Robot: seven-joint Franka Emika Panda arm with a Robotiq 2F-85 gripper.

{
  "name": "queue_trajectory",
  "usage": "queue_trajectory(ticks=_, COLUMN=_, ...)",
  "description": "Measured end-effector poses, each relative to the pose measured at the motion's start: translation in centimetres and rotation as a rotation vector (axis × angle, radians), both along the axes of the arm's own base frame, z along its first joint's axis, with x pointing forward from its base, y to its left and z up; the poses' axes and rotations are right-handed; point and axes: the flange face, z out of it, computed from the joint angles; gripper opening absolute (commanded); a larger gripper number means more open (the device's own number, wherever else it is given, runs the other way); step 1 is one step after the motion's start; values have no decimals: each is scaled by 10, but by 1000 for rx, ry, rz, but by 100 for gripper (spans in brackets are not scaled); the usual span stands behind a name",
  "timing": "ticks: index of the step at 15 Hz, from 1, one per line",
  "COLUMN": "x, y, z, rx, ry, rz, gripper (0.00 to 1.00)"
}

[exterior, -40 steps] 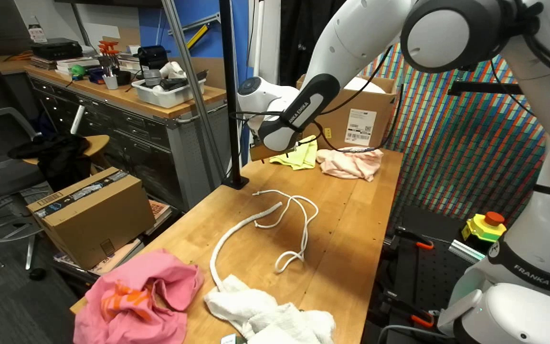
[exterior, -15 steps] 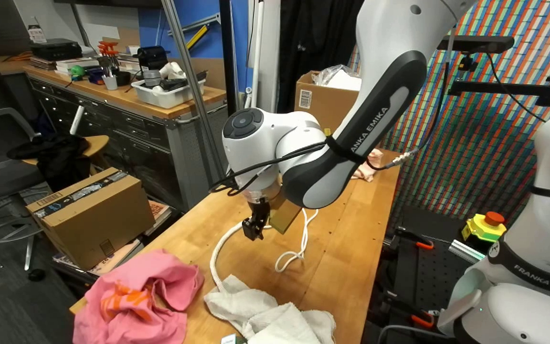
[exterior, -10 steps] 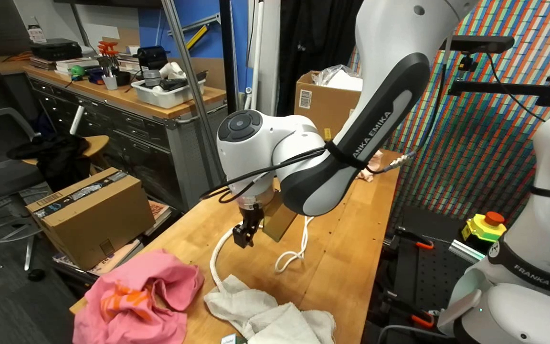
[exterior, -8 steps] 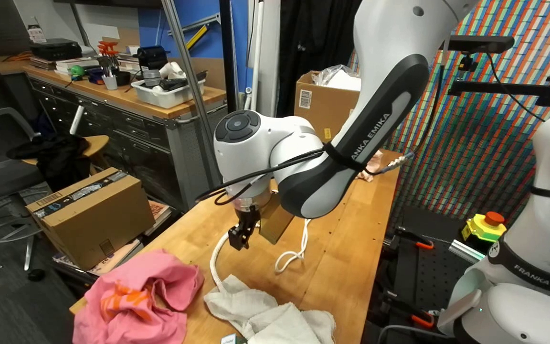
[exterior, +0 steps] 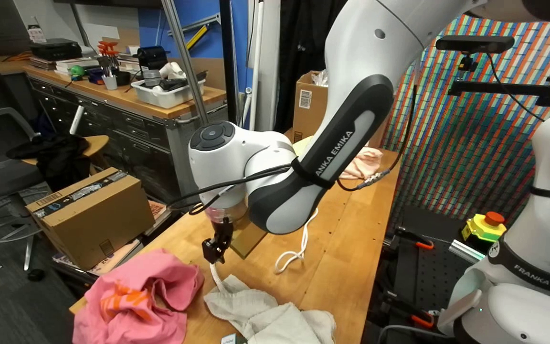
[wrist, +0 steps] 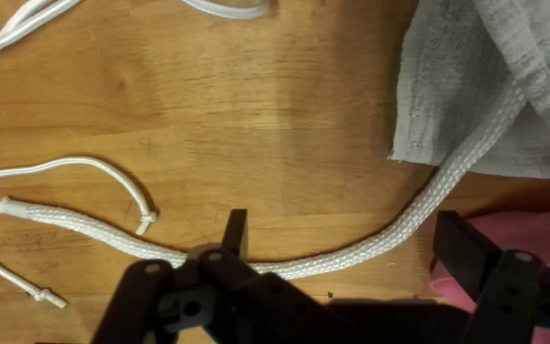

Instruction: Move the peach shirt to the right, move the pink shirt to the left, move the white towel to the left, move the yellow towel to the right, move the thick white rope forwards, move the radish backwards

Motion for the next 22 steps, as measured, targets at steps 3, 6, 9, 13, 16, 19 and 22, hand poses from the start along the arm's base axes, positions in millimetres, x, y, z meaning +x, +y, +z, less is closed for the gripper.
queue_trajectory(ticks=3, x=13, y=11, z=-10, rx=43, ry=11, rz=-44, gripper=100)
queue_trajectory(ticks=6, x=22, y=21, z=-18, rx=76, ry=19, rz=-76, gripper=100)
queue_trajectory(ticks=9, x=30, y=26, z=-24, rx=96, ry=23, rz=-98, gripper=100)
queue_trajectory(ticks=13, x=39, y=24, z=-33, rx=111, ry=35, rz=-132, gripper=100)
queue_trajectory(ticks=16, x=45, y=17, z=-42, rx=109, ry=47, rz=-160, gripper=100)
queue_trajectory(ticks=19, x=51, y=7, z=-50, rx=111, ry=57, rz=-192, gripper=100)
queue_trajectory(ticks=22, x=57, y=-5, z=-54, rx=120, ry=72, rz=-225, gripper=100)
